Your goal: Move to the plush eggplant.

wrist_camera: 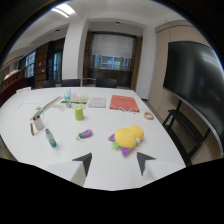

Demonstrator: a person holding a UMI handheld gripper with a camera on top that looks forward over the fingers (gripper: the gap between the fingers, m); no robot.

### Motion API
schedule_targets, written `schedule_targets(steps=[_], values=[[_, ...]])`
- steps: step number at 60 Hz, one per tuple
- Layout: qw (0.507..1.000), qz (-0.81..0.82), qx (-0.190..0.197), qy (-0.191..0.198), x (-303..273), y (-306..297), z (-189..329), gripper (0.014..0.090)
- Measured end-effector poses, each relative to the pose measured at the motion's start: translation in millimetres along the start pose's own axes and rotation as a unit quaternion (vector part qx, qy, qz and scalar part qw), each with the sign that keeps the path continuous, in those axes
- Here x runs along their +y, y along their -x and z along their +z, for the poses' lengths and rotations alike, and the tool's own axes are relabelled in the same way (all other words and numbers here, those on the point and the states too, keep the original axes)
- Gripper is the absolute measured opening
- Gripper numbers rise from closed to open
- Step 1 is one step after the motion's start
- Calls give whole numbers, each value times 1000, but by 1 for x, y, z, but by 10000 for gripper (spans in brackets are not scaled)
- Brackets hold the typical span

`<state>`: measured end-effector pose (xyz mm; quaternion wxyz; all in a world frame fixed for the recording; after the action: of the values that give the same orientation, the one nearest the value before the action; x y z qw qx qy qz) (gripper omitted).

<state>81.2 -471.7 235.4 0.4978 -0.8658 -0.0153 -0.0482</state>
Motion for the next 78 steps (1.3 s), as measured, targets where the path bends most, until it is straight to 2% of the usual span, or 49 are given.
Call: schedule_targets(steps=[8,16,32,42,54,67,78], values=[[1000,-3,4,7,12,-2,-1,855],[1000,-11,-1,22,48,-4,-20,858],[998,-17,-45,43,80,67,14,856],[998,-5,-63,32,60,112,62,856],[999,9,-52,10,22,138,157,855],[999,0,-38,33,16,153,246,857],[998,-4,-42,56,23,161,277,853]])
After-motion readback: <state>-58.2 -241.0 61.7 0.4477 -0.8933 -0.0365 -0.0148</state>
